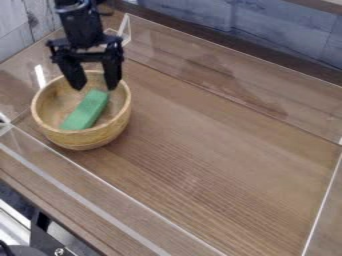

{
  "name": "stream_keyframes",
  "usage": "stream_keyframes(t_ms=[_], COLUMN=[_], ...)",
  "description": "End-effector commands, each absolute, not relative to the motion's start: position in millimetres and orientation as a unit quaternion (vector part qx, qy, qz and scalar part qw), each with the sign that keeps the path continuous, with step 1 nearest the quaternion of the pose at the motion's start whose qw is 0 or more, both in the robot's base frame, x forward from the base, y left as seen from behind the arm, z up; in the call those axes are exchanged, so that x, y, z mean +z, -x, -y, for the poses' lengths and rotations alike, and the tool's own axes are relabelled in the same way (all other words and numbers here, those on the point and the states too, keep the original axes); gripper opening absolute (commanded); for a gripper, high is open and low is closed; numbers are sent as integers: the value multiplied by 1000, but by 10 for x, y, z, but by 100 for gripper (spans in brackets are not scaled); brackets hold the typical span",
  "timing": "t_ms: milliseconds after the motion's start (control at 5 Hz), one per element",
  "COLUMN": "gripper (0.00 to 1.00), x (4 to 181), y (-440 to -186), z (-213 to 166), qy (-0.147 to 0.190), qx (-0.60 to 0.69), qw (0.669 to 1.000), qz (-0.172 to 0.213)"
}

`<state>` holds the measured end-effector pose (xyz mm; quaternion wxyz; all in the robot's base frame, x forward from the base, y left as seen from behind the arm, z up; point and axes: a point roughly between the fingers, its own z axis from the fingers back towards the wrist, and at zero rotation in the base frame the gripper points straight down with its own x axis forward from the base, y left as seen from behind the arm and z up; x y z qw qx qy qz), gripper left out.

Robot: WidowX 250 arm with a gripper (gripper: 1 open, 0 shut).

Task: Move green stick from inside the wooden bowl to the table next to it

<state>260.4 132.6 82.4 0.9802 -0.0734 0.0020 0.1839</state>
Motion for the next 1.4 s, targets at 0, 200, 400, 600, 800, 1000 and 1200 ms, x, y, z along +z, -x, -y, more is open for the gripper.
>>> stream_keyframes(t_ms=[0,200,400,600,800,1000,1200], gripper=[100,100,100,100,100,100,100], x=[1087,1124,1144,1167,1184,1302,1410], y=[-2780,-2874,-2900,-2915,-2926,-2942,-2943], z=[-1339,-1300,-1274,-1230,-1188,-1097,-1010], qy=[65,69,75,82,87,92,95], qx=[171,156,146,134,121,108,94], qw=[983,985,986,987,988,989,990], qz=[35,37,38,41,43,45,47])
